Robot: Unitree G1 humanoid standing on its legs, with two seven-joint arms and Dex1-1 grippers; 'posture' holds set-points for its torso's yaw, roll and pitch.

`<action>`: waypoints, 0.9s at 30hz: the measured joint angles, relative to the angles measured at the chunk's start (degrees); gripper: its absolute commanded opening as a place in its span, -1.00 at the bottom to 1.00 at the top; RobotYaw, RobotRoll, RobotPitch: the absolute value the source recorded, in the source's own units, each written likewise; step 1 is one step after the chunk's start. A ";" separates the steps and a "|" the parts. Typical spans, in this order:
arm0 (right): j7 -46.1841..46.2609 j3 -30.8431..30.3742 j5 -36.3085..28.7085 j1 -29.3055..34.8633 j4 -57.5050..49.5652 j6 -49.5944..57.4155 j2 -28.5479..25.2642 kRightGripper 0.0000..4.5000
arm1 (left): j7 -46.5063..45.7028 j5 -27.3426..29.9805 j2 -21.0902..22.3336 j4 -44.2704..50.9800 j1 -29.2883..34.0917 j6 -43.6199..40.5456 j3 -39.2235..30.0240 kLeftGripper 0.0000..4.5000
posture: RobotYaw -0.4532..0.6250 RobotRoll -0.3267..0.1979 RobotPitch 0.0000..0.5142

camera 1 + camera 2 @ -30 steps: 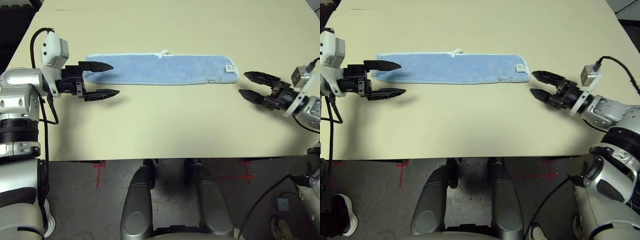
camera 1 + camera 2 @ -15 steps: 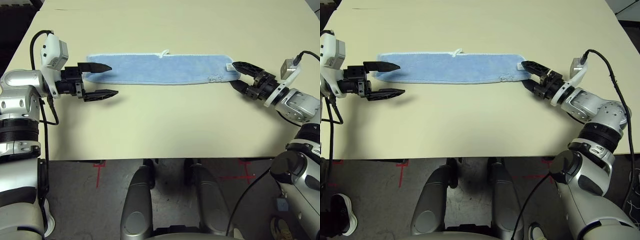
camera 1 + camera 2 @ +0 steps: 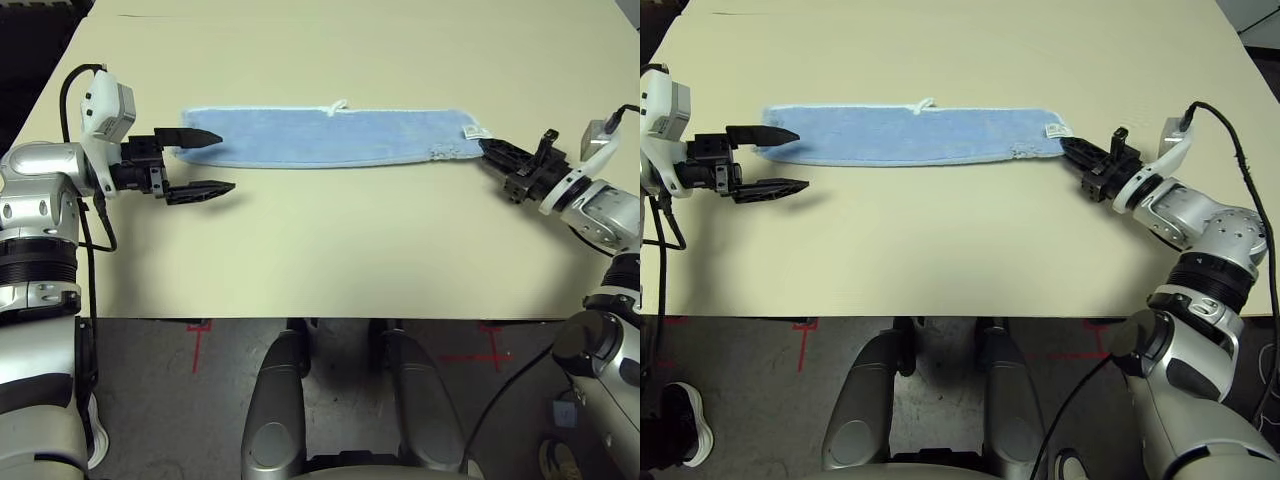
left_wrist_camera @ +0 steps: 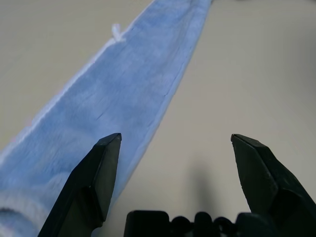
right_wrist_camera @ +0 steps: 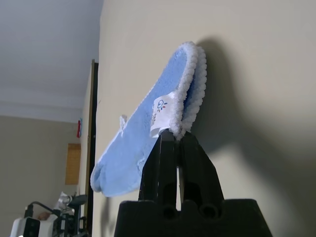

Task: Fold the towel and set it aside.

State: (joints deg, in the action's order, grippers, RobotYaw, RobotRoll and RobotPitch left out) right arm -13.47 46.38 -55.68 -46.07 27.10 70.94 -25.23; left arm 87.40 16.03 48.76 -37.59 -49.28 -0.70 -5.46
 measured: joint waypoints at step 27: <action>-13.30 -7.59 9.50 0.38 15.91 -15.98 -15.75 -0.98 | -3.31 -0.25 -2.99 -3.75 -4.37 0.55 -0.08 1.00 | -0.29 0.25 0.26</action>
State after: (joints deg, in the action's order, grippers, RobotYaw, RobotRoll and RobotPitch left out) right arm -26.77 38.79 -46.18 -45.69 43.01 54.96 -40.98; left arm 84.09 15.78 45.77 -41.34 -53.65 -0.15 -5.54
